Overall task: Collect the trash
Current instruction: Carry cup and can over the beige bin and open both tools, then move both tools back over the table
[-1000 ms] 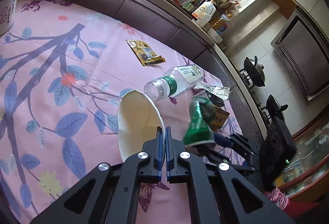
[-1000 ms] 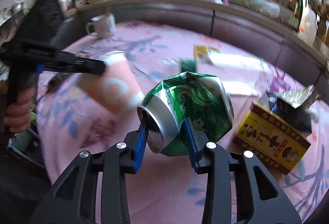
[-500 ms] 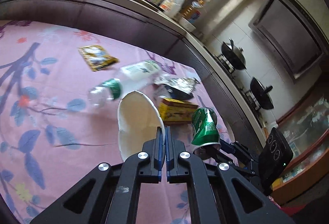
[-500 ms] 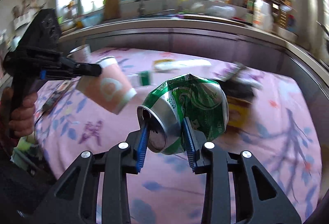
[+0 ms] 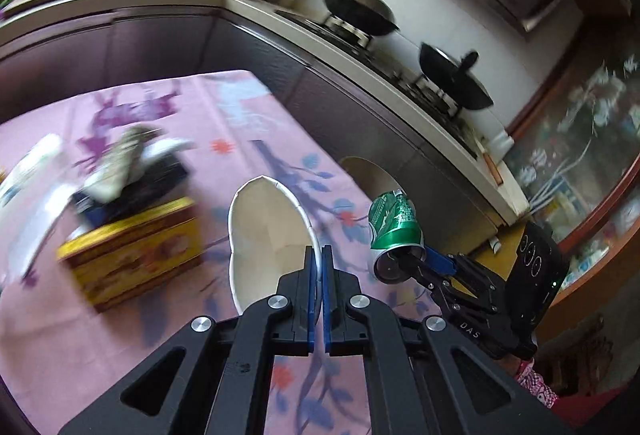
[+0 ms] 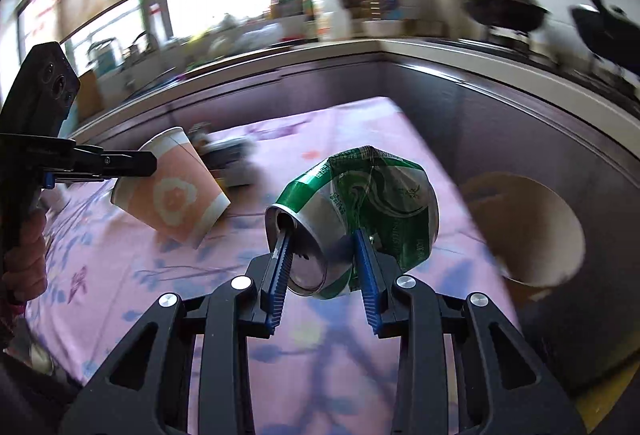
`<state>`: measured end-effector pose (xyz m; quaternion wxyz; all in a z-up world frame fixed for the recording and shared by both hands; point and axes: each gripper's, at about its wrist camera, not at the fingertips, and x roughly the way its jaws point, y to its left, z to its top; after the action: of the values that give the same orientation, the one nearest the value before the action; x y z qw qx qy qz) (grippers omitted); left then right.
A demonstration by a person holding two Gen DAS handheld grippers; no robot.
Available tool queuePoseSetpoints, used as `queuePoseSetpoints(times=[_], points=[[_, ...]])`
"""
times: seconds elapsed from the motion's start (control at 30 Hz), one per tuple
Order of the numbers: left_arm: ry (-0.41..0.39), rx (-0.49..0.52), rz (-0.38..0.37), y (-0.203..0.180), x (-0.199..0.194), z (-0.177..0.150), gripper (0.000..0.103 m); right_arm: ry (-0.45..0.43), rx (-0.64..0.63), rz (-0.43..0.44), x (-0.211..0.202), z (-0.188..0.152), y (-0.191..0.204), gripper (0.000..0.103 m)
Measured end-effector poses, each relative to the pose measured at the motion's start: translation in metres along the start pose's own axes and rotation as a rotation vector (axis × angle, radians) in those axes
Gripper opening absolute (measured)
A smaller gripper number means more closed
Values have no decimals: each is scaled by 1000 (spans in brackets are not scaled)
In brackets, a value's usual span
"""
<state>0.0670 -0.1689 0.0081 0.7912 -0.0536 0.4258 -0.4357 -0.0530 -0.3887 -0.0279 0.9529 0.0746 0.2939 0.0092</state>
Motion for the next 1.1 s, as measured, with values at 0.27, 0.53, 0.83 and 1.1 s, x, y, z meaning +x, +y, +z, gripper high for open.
queuePoseSetpoints(times=[0.27,0.53,0.83,1.1], points=[[59,135,-37,-74,90,61,3,-20,151,-76,4,0,-99,31],[121,202,-30,-122,191,106,3,-2,392,-2,29,-2,-197,31],[148,143,56,-125,249,120,56,-6,495,5,45,-7,-234,40],[-20,268,223,-129,183,97,77,-73,523,66,15,-11,-205,40]])
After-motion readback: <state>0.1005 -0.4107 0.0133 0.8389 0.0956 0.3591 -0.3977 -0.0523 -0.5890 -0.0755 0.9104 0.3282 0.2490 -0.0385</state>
